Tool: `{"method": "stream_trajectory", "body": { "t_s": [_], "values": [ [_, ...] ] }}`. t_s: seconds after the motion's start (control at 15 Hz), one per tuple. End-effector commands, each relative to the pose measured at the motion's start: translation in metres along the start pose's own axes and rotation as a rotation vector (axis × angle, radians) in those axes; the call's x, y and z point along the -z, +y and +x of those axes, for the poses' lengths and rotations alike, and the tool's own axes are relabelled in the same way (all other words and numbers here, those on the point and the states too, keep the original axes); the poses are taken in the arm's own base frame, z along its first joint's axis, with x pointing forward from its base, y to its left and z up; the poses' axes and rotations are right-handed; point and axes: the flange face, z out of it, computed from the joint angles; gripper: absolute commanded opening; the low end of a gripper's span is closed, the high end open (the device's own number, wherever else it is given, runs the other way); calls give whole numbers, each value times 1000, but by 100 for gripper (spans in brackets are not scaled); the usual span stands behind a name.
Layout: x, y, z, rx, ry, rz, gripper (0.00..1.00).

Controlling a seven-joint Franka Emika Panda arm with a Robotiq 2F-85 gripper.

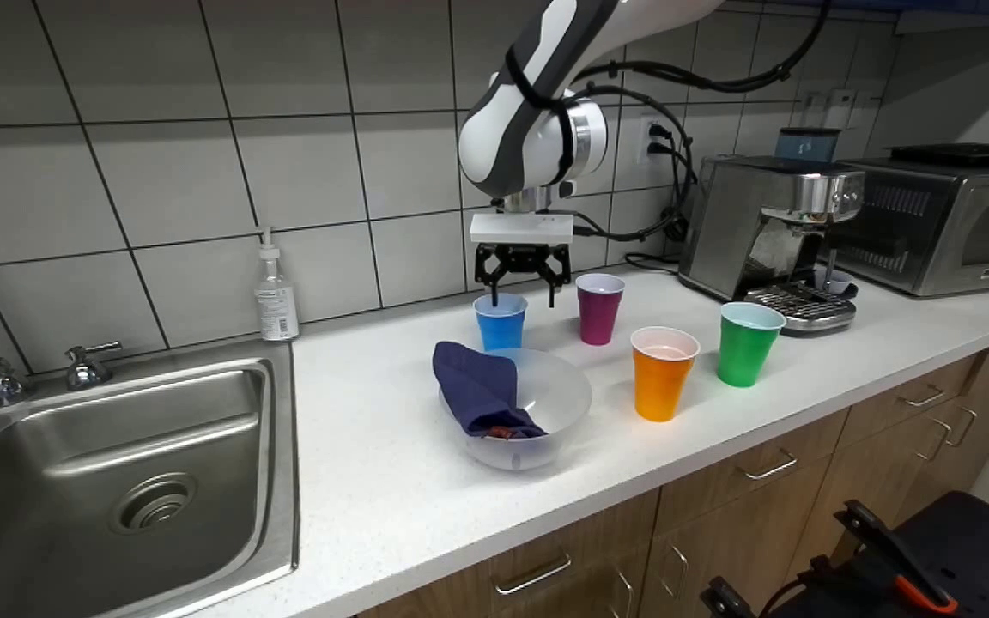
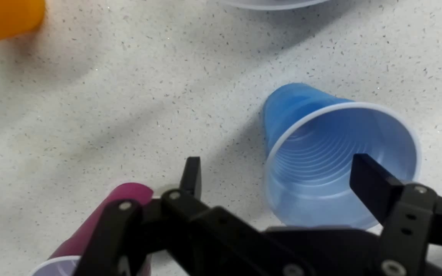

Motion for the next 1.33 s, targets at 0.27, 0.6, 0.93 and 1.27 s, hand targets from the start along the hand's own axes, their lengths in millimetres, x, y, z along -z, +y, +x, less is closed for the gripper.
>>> {"method": "stream_trajectory", "body": {
  "t_s": [0.27, 0.6, 0.93, 1.27],
  "values": [
    [-13, -9, 13, -32, 1, -13, 100],
    [-16, -14, 15, -24, 3, -9, 58],
    [-15, -17, 14, -23, 4, -5, 20],
    [-11, -18, 13, -23, 9, -1, 0]
  ]
}}
